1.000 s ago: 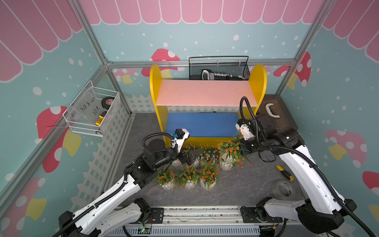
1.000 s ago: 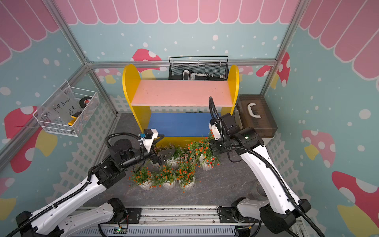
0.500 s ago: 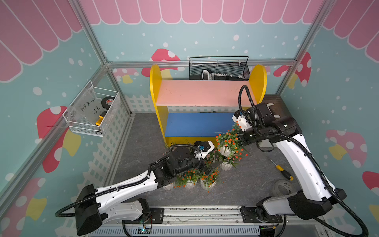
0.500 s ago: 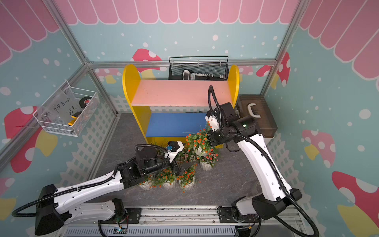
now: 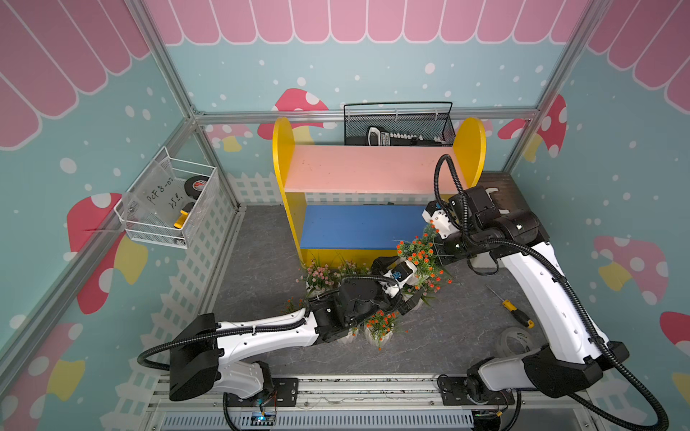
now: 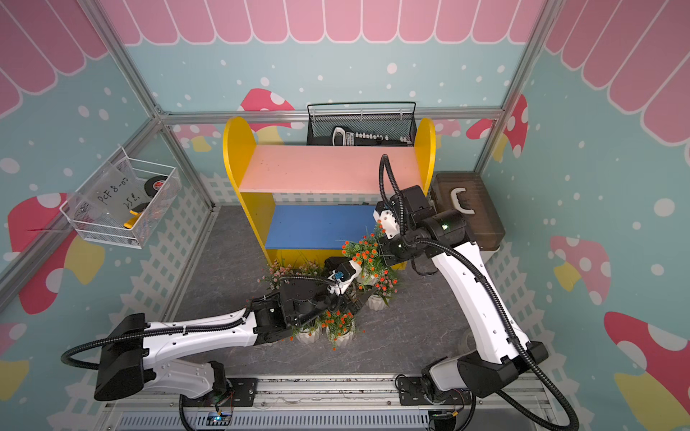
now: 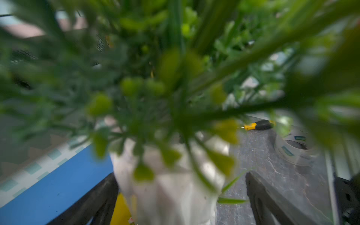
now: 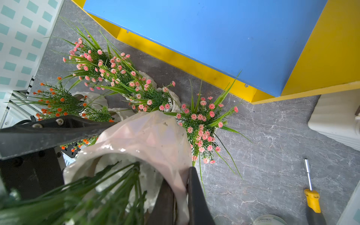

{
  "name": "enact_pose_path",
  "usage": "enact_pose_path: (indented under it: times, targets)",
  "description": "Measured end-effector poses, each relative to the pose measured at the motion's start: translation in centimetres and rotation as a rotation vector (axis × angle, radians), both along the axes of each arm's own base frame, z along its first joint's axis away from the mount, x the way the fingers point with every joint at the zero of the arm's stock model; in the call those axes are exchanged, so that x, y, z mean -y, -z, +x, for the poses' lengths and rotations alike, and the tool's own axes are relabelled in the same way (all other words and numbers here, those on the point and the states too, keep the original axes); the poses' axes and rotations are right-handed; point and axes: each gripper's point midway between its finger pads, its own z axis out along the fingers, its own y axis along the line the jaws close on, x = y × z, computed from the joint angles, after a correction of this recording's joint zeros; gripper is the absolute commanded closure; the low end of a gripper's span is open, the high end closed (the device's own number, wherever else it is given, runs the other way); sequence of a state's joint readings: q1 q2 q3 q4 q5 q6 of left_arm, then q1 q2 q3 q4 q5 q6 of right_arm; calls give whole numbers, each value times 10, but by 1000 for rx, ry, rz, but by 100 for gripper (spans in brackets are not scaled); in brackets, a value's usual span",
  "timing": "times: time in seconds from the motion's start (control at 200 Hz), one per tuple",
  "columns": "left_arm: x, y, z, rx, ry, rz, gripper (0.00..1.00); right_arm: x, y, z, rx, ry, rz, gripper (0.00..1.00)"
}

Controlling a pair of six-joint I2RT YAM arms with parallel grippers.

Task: Place the baby's breath potted plants on the rack by color
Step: Pick up the baby's breath potted plant from the center of the board.

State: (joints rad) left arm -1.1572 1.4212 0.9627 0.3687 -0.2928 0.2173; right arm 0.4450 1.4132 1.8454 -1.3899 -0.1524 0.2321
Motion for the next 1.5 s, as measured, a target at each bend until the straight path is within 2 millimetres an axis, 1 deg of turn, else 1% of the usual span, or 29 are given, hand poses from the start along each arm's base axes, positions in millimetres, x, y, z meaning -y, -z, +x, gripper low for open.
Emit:
enact_pose_path:
  times: [0.175, 0.335, 0.4, 0.51, 0.58, 0.64, 0.785, 0.845, 0.916, 1.261, 1.331, 1.366, 1.501]
  targets:
    - [5, -3, 11, 32, -75, 2, 1, -2, 0, 1, -3, -6, 9, 100]
    - [11, -11, 18, 47, -107, -5, 1, -4, 0, 0, -5, -12, 19, 100]
    - [11, -12, 20, 51, -115, -5, 3, -4, 0, 0, -5, -12, 19, 100]
    - [12, -12, 21, 55, -120, 3, 10, -4, 0, 0, -4, -12, 18, 100]
    - [12, -12, 21, 55, -122, 6, 10, -4, 0, 1, -2, -14, 17, 100]
    - [11, -12, 22, 55, -125, 8, 16, -4, -1, 1, 0, -15, 17, 100]
    - [12, -13, 22, 54, -125, 18, 40, -4, -1, 2, 1, -15, 21, 100]
    - [13, -13, 22, 50, -124, 27, 44, -3, 0, 3, 5, -14, 24, 99]
    - [14, -12, 23, 43, -124, 43, 48, -3, 1, 4, 4, -12, 27, 95]
    - [18, -14, 20, 15, -98, 66, 53, 3, -2, 2, 6, 10, 62, 85]
    - [18, -9, 19, 4, -92, 84, 54, 4, -8, 3, 29, 13, 83, 83]
    - [18, -5, 18, -3, -86, 99, 55, 5, -11, 4, 43, 15, 93, 80]
    - [17, 5, 16, -19, -74, 139, 55, 9, -21, 4, 80, 27, 119, 78]
